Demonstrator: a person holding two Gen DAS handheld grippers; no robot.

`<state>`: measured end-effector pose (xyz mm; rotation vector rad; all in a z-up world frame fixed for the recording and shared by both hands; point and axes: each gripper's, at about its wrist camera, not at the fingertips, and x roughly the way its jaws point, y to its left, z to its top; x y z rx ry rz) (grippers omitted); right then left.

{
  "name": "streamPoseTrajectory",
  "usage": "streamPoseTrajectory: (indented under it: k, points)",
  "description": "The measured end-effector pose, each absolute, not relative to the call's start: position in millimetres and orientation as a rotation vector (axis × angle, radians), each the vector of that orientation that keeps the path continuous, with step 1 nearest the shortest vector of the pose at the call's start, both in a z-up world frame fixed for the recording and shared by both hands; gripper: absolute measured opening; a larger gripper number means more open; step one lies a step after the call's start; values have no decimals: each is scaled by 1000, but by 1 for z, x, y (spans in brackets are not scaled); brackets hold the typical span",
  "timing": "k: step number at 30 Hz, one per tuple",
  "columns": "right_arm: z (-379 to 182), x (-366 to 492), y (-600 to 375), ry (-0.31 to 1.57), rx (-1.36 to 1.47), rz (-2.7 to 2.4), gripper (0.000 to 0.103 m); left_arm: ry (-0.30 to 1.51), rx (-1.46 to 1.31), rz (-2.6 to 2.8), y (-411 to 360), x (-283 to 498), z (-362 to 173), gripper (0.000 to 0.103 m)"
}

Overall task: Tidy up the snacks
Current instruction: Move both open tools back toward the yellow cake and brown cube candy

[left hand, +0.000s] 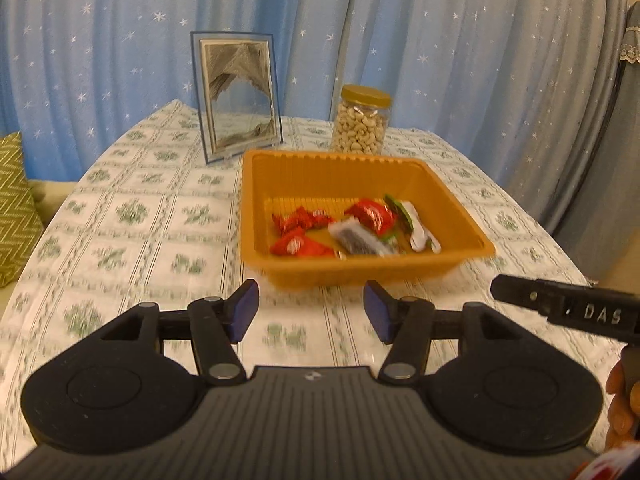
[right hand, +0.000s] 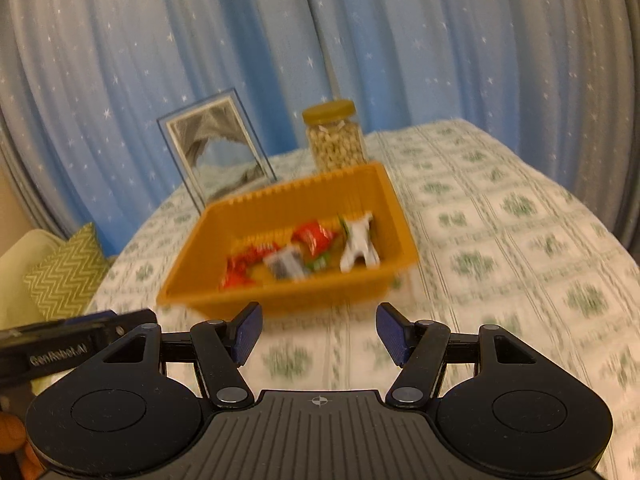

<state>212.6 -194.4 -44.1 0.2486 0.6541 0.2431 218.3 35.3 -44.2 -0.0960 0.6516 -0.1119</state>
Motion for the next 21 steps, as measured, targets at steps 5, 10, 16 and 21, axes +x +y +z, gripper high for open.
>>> streamPoseTrajectory:
  k: [5, 10, 16, 21]
  points:
    - [-51, 176, -200, 680, 266, 235, 63, 677, -103, -107, 33, 180, -52, 57]
    - [-58, 143, -202, 704, 263, 237, 63, 715, -106, -94, 29, 148, -62, 57]
    - [-68, 113, -199, 743, 236, 260, 63, 743, -108, -68, 27, 120, -68, 58]
    - [-74, 101, -196, 764, 215, 265, 63, 743, -113, -60, 31, 111, -69, 61]
